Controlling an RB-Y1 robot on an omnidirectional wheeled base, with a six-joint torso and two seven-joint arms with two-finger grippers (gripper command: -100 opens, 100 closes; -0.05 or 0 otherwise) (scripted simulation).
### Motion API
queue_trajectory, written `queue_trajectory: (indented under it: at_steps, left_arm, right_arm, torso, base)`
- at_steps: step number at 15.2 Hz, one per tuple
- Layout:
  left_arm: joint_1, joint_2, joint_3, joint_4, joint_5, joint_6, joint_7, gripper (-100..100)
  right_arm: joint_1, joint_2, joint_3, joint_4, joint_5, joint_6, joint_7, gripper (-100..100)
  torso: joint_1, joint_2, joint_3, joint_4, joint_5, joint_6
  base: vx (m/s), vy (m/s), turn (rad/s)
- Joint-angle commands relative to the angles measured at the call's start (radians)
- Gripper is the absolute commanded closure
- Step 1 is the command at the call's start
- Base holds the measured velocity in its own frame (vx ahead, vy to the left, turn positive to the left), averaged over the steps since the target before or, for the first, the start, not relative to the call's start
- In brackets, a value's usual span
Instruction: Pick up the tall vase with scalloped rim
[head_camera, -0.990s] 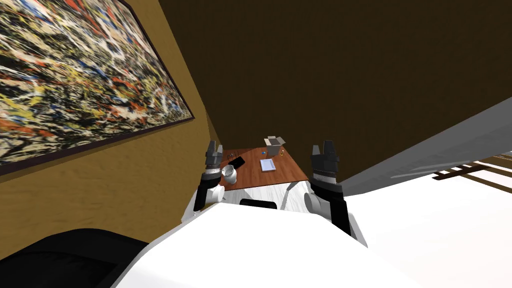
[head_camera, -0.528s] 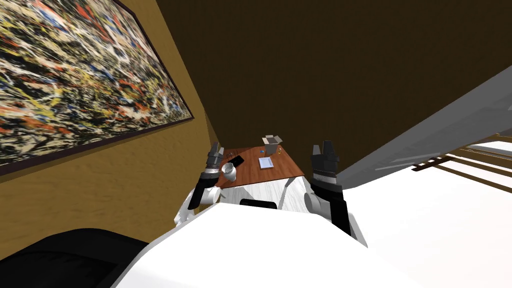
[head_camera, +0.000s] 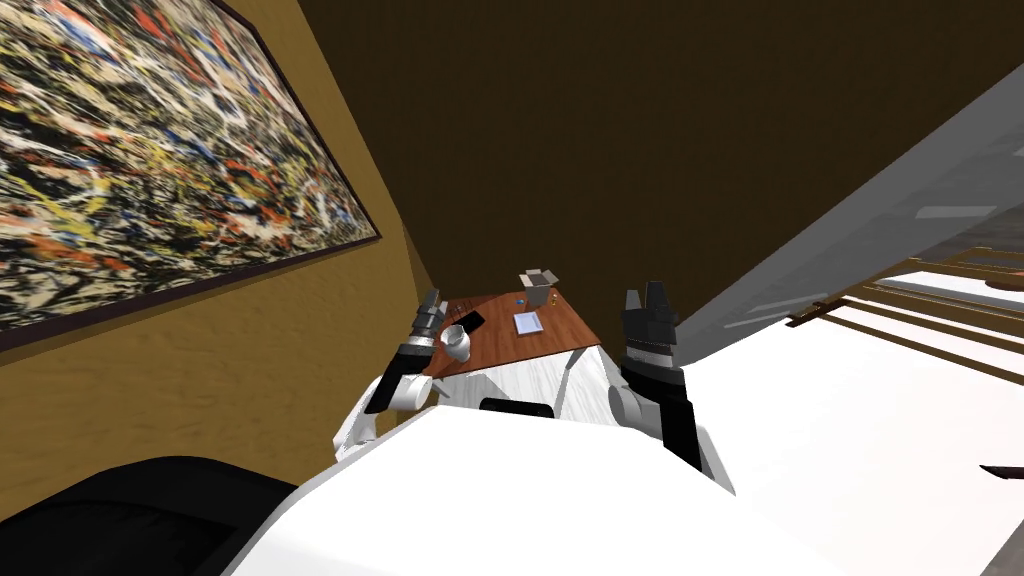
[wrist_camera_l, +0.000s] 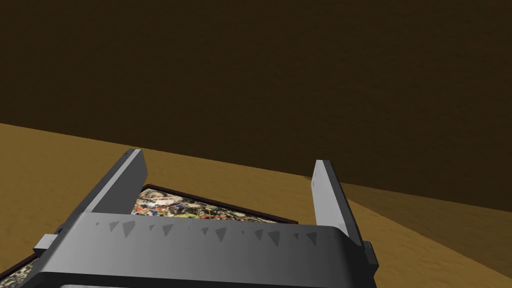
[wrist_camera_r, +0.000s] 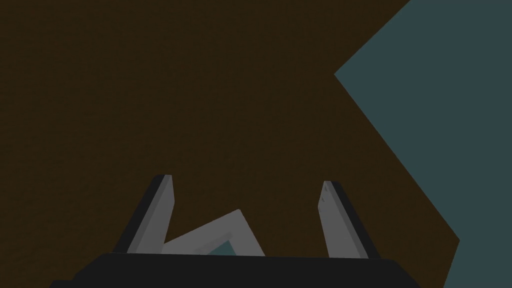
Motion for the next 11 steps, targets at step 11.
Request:
queue_trajectory:
  at_steps: [11]
  left_arm:
    - [0.019, 0.094, 0.049, 0.037, 0.107, 0.240, 0.083, -100]
  right_arm:
    - [0.000, 0.000, 0.000, 0.000, 0.000, 0.000, 0.000, 0]
  torso:
    - [0.000, -0.002, -0.001, 0.000, 0.000, 0.000]
  base:
    - [-0.022, 0.008, -0.092]
